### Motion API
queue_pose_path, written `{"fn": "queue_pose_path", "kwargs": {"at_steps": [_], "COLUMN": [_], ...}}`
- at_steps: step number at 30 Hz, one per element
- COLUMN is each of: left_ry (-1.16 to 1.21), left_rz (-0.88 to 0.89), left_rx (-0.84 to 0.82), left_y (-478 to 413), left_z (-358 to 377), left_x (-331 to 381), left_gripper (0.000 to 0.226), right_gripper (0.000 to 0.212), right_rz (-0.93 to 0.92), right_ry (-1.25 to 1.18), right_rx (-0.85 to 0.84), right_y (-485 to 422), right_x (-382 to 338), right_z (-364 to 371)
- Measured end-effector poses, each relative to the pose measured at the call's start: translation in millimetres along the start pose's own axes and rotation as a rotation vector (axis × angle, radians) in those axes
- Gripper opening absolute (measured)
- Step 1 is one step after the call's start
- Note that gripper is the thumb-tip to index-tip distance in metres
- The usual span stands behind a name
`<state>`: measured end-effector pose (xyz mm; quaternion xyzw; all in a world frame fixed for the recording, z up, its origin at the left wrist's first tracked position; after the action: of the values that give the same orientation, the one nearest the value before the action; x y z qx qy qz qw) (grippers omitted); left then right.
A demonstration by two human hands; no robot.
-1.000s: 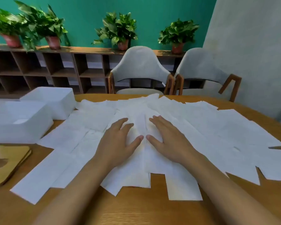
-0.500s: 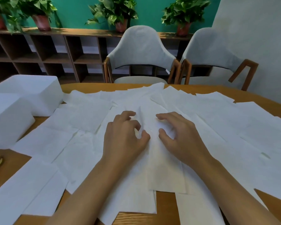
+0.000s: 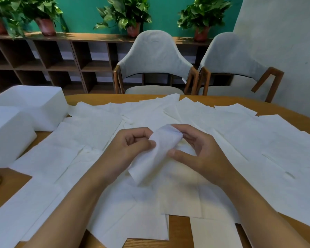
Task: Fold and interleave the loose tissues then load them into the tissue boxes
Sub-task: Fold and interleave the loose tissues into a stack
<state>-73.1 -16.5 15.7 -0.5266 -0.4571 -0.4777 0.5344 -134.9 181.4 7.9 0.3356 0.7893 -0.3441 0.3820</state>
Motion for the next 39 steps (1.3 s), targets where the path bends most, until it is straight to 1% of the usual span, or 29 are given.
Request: {"fn": "queue_pose_path", "kwargs": {"at_steps": [2, 4, 6, 8, 11, 13, 14, 16, 19, 20, 21, 22, 23, 24, 25, 26, 28, 29, 30, 32, 34, 36, 38, 39], "left_ry": [0.015, 0.01, -0.014, -0.014, 0.011, -0.023, -0.032, 0.007, 0.023, 0.002, -0.025, -0.051, -0.074, -0.097, -0.142, -0.234, -0.46, -0.531, -0.566, -0.603, -0.608, -0.57, -0.535, -0.524], "left_rz": [-0.008, -0.035, -0.063, -0.07, -0.007, 0.014, 0.022, 0.033, 0.033, 0.051, 0.08, 0.104, 0.12, 0.125, 0.125, 0.125, 0.126, 0.137, 0.173, 0.313, 0.43, 0.453, 0.437, 0.435], "left_rx": [0.034, 0.051, 0.047, 0.043, 0.063, 0.111, 0.129, 0.18, 0.282, 0.305, 0.32, 0.335, 0.348, 0.347, 0.323, 0.287, 0.22, 0.222, 0.237, 0.263, 0.254, 0.251, 0.241, 0.237], "left_y": [0, 1, 2, 5, 9, 10, 10, 10, 8, 7, 7, 6, 6, 6, 5, 5, 7, 8, 9, 10, 10, 10, 10, 11], "left_z": [-3, -6, -9, -7, -1, 4, 5, 6, 2, 0, -1, -3, -5, -6, -7, -8, -7, -7, -6, -4, -3, -4, -2, -1], "left_x": [1, 0, -3, -2, 5, 11, 12, 15, 13, 11, 10, 7, 5, 4, 3, 3, 1, 0, 1, 5, 8, 11, 13, 14], "left_gripper": [0.017, 0.021, 0.034, 0.053, 0.065, 0.078, 0.081, 0.079, 0.064, 0.052, 0.037, 0.023, 0.014, 0.011, 0.01, 0.017, 0.041, 0.048, 0.051, 0.047, 0.035, 0.019, 0.013, 0.011], "right_gripper": [0.048, 0.051, 0.058, 0.066, 0.066, 0.064, 0.064, 0.069, 0.078, 0.075, 0.066, 0.054, 0.042, 0.034, 0.03, 0.029, 0.029, 0.028, 0.028, 0.027, 0.026, 0.023, 0.022, 0.023], "right_rz": [0.027, 0.053, 0.065, 0.074, 0.086, 0.113, 0.126, 0.15, 0.125, 0.101, 0.083, 0.078, 0.09, 0.109, 0.126, 0.127, 0.106, 0.097, 0.09, 0.087, 0.09, 0.102, 0.105, 0.091], "right_ry": [-0.077, -0.14, -0.19, -0.27, -0.319, -0.281, -0.259, -0.246, -0.305, -0.297, -0.263, -0.218, -0.178, -0.137, -0.1, -0.079, -0.087, -0.102, -0.115, -0.14, -0.159, -0.155, -0.105, -0.038], "right_rx": [0.042, 0.063, 0.074, 0.101, 0.214, 0.317, 0.35, 0.342, 0.158, 0.097, 0.06, 0.049, 0.063, 0.09, 0.127, 0.157, 0.193, 0.208, 0.221, 0.22, 0.194, 0.177, 0.191, 0.211], "right_y": [1, 1, 1, 1, 2, 2, 2, 1, 2, 3, 3, 3, 4, 5, 5, 5, 6, 6, 7, 8, 8, 8, 8, 7], "right_x": [-2, -3, -6, -10, -15, -15, -14, -12, -13, -13, -12, -10, -8, -6, -5, -5, -8, -10, -11, -14, -16, -16, -15, -15], "right_z": [-2, -5, -6, -10, -16, -20, -22, -21, -17, -15, -13, -12, -12, -12, -12, -13, -16, -18, -19, -18, -17, -15, -13, -13]}}
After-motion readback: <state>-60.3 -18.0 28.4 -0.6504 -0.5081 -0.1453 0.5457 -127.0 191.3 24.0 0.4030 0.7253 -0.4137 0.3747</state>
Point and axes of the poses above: each hand's wrist, its own y-axis away from the middle knuckle, its own z-axis out of the palm, x = y × z, the point moved 3 cm from there along -y, towards the middle knuckle, and after that the axes turned 8 degrees about y, right-handed, at the moved point
